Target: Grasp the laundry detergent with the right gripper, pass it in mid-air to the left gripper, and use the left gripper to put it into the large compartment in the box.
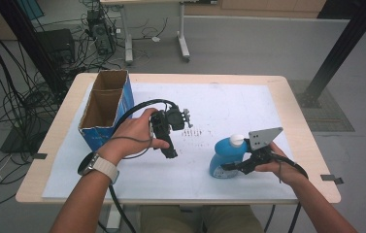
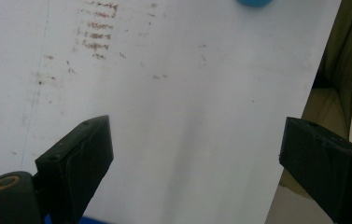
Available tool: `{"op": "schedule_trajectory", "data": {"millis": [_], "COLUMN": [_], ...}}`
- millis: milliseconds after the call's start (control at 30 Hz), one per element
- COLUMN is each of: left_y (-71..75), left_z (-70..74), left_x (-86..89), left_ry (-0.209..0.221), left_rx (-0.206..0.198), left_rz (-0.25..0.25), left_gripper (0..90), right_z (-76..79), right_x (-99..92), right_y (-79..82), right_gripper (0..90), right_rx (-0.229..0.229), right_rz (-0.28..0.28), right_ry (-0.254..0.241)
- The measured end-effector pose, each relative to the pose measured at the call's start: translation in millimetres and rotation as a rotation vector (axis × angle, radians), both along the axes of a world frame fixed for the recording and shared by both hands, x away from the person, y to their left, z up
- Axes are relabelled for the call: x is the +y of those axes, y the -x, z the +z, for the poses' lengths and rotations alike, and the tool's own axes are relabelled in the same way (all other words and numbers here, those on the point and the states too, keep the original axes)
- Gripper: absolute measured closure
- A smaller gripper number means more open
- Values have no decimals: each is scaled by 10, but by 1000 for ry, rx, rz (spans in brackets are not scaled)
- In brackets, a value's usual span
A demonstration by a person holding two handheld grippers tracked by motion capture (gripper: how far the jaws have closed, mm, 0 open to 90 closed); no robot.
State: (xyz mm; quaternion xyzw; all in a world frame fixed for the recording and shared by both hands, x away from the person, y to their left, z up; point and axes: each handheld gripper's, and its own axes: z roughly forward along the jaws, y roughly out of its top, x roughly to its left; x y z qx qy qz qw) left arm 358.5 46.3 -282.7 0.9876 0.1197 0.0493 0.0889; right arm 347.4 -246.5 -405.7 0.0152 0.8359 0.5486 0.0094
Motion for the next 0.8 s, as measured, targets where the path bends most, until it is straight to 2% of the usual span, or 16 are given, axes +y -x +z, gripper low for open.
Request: {"op": "schedule_trajectory", "data": {"millis": [800], "left_y": [10], "left_z": [34], "left_x": [9], "left_ry": [5], "left_rx": [-13], "left_rz": [4], "left_gripper": [101], "right_z": [7], "right_x": [4], "right_y": [1], "right_gripper": [427], "right_rx": [-1], "right_rz": [-3], "right_ry": [4]}}
